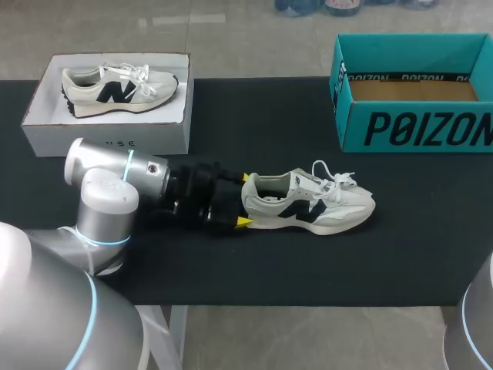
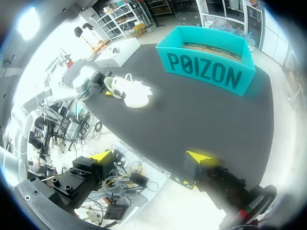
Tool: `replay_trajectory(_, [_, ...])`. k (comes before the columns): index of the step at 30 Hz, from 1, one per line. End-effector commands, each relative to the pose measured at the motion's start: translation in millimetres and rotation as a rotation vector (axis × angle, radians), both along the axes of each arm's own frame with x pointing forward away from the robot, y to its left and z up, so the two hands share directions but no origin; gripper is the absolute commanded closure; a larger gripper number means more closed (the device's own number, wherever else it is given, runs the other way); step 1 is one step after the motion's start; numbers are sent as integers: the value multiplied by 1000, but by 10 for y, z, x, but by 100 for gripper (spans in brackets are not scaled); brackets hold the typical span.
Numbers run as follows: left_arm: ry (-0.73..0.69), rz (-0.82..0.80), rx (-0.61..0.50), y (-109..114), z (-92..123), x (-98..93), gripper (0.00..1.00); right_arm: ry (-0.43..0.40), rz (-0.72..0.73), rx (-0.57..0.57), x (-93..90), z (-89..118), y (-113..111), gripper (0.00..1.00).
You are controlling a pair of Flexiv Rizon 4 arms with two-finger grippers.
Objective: Take the shoe out of the shoebox, open the shoe tongue, remove and reinsert the insole, then place the shoe into the shoebox
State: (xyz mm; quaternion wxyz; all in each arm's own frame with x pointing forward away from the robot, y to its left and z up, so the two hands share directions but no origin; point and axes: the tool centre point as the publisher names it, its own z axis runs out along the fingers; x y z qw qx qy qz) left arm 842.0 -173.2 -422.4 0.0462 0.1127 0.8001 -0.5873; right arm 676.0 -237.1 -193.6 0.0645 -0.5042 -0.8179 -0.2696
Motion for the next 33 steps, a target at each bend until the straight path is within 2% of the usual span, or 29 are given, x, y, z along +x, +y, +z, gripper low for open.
replay_trajectory(1, [3, 0, 1, -61, -42, 36, 0, -1, -2, -3, -13, -3, 4, 0])
replay_trajectory(16, [11, 12, 3, -70, -103, 26, 0, -1, -2, -3, -13, -3, 4, 0])
replay_trajectory(17, [12, 14, 3, -70, -108, 29, 6, -1, -2, -3, -13, -3, 4, 0])
replay_trajectory(18, [13, 15, 1, -71, -111, 31, 34, -1, -2, -3, -13, -3, 4, 0])
replay_trajectory(20, [15, 16, 9, -73, -114, 36, 73, -1, -2, -3, -13, -3, 4, 0])
replay_trajectory(21, [15, 16, 8, -77, -115, 39, 100, -1, -2, -3, -13, -3, 4, 0])
replay_trajectory(33, [28, 2, 46, -114, -127, 36, 100, -1, -2, -3, -13, -3, 4, 0])
